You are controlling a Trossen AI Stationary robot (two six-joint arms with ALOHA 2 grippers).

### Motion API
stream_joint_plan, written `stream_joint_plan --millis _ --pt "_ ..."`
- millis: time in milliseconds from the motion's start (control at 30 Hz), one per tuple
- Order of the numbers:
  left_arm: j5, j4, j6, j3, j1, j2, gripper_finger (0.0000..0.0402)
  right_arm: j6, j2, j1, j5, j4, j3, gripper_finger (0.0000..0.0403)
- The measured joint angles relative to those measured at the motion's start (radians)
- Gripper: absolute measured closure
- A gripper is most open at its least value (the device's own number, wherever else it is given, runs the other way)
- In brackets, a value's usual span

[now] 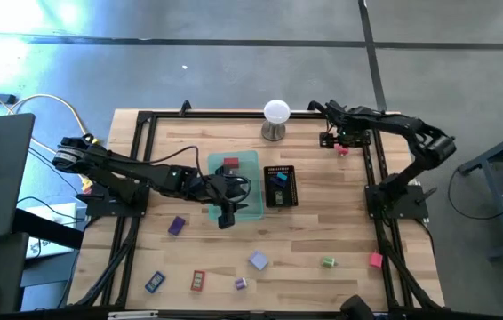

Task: Pick & Place Office items
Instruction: Put the pink charger adapter into the blue bin

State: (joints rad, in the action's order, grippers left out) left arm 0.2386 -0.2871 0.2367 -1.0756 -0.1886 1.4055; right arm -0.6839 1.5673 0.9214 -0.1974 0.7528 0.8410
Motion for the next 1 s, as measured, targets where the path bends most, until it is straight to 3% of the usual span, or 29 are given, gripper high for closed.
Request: stream_joint_plan --millis 767,1000 --pt "0.001 -0.016 -0.004 0.0 0.003 0.011 0.0225 -0.009 0.003 -0.005 0.005 -0.001 0.0 0.0109" --pt "0.001 -0.011 -0.113 0.0 0.003 0.07 0.0225 -0.004 0.005 -0.009 0.0 -0.002 -0.003 0.0144"
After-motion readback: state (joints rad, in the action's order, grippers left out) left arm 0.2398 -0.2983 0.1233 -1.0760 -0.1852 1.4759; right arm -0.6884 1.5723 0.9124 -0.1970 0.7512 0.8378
